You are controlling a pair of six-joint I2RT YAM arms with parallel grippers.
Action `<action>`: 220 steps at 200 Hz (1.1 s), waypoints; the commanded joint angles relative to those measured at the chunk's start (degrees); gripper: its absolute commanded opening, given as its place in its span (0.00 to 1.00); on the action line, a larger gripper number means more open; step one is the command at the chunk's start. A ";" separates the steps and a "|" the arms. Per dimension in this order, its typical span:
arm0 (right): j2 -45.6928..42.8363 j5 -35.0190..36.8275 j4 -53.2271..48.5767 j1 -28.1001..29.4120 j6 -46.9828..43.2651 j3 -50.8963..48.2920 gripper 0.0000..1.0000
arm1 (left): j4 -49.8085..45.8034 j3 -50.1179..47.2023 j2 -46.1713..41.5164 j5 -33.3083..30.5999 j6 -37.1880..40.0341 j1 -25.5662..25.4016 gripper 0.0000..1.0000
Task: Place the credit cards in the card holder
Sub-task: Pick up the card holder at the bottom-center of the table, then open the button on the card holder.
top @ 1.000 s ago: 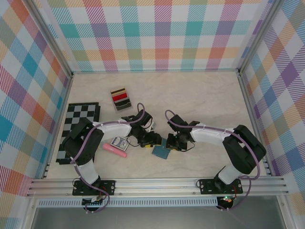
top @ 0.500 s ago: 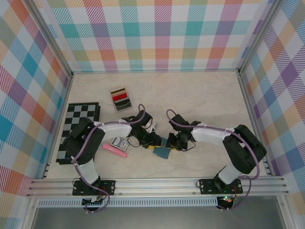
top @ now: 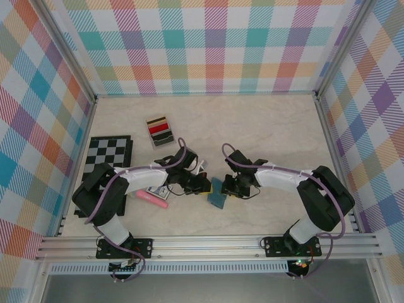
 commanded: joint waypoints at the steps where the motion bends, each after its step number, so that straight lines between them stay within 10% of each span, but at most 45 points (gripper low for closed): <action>1: -4.44 1.53 0.58 -0.28 1.47 0.65 0.32 | 3.72 -1.49 -1.96 -0.66 -1.91 -0.81 0.00; 136: 3.16 2.97 -0.01 4.68 3.20 4.16 0.48 | 8.66 -3.58 -3.42 -1.92 -5.94 -0.82 0.00; 220: 1.03 12.72 -13.82 4.71 2.05 3.28 0.16 | 7.59 -5.18 -5.13 -7.89 -7.94 -0.55 0.00</action>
